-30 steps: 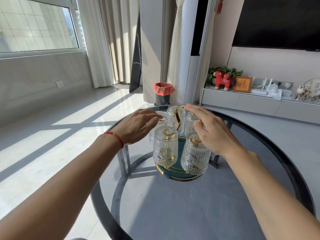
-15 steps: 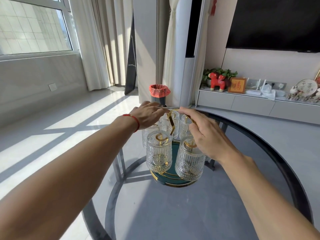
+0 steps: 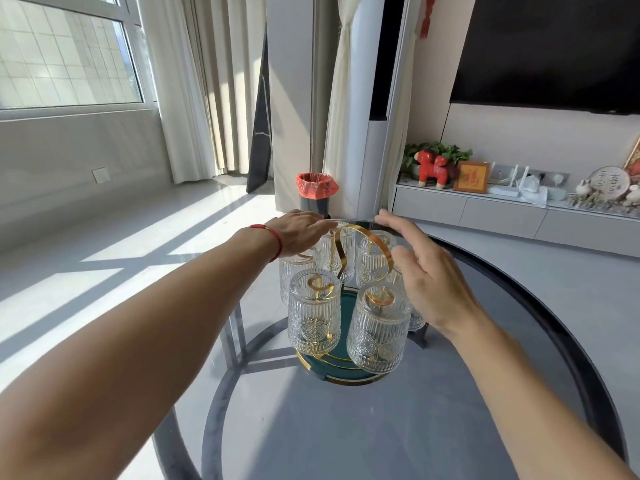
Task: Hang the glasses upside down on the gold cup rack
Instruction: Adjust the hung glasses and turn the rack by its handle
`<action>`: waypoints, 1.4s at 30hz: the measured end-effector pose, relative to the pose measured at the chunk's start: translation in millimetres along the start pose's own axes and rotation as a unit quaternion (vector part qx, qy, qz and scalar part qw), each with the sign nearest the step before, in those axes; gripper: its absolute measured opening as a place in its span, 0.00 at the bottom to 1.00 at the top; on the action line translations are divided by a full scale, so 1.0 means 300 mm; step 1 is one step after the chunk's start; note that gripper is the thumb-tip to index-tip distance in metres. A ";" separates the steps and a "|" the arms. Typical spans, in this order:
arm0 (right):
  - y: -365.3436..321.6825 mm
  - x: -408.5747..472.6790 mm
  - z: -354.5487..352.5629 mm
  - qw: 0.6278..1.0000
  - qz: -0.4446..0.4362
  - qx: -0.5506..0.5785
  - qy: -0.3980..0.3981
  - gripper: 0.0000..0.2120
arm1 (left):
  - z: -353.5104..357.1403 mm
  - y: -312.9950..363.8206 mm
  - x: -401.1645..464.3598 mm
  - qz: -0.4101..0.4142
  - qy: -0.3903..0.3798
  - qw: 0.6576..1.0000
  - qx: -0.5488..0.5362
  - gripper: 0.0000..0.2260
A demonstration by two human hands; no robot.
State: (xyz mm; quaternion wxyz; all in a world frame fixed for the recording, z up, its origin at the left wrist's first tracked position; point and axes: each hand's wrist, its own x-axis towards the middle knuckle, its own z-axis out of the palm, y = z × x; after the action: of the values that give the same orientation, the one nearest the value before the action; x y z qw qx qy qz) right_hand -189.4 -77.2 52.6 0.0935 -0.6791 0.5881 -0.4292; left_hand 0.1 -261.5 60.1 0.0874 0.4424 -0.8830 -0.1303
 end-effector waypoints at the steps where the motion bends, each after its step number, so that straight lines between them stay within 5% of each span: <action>1: 0.010 -0.007 -0.012 1.000 0.008 0.005 0.015 0.21 | 0.000 -0.002 0.001 -0.003 0.000 1.000 -0.007 0.26; 24: 0.055 -0.073 0.003 0.996 -0.058 -0.064 -0.029 0.23 | -0.016 0.020 -0.025 -0.013 0.019 0.987 -0.158 0.20; 31: 0.087 0.004 -0.043 0.999 0.025 -0.043 -0.005 0.21 | -0.038 0.097 -0.097 0.044 0.145 0.963 -0.221 0.17; 42: 0.096 0.280 -0.082 0.943 0.111 -0.205 -0.238 0.36 | -0.055 0.166 -0.140 0.161 0.196 0.965 -0.069 0.10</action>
State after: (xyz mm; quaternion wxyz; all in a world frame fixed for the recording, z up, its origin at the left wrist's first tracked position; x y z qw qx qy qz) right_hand -232.2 -150.1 89.1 0.1366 -0.6963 0.6957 -0.1115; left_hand -8.3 -201.8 89.4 0.3083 0.3044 -0.8972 -0.0858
